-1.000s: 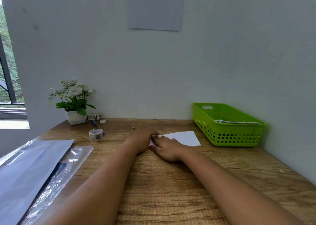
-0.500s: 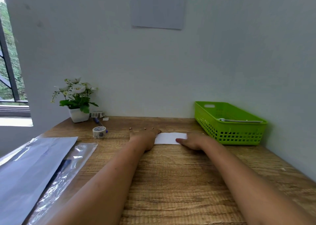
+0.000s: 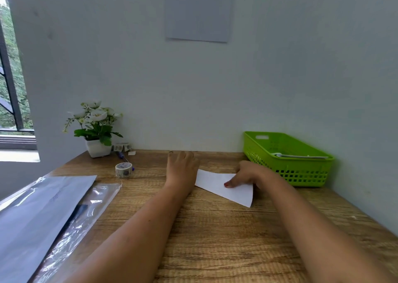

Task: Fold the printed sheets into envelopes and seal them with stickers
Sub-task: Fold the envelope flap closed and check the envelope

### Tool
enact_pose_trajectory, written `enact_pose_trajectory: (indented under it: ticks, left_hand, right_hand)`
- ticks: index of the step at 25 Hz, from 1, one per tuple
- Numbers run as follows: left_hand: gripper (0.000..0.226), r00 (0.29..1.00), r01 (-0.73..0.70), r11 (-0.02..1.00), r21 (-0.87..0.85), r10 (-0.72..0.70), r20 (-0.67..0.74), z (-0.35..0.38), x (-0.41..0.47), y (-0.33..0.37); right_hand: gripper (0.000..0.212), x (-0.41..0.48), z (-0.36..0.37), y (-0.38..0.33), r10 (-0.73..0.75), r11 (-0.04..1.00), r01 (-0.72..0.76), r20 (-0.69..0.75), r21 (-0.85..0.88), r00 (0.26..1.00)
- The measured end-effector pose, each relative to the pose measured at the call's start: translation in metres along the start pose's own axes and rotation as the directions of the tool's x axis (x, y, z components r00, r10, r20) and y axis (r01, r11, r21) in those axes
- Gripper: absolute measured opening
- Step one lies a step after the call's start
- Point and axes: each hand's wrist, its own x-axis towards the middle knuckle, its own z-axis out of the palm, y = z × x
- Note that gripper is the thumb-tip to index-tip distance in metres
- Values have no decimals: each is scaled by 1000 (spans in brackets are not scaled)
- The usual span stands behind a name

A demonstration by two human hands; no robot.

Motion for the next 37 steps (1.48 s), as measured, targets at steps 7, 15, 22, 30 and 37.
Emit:
enact_pose_trajectory:
  ticks: [7, 15, 22, 30, 37]
  left_hand:
    - [67, 964, -37, 972, -231, -27, -265, -8, 4, 8]
    - [41, 916, 68, 903, -425, 112, 386, 3, 8, 14]
    - [91, 848, 99, 890, -444, 159, 506, 2, 11, 15]
    - [97, 820, 100, 888, -449, 182, 542, 4, 14, 15]
    - [95, 791, 72, 899, -432, 212, 574, -7, 14, 17]
  right_hand:
    - [27, -13, -9, -16, -330, 941, 183, -648, -285, 687]
    - [17, -8, 5, -17, -301, 938, 292, 23, 189, 953]
    - [46, 30, 29, 15, -304, 918, 303, 36, -256, 952]
    - [57, 85, 17, -2, -112, 826, 102, 17, -554, 994]
    - [63, 62, 16, -10, -62, 726, 64, 27, -685, 998]
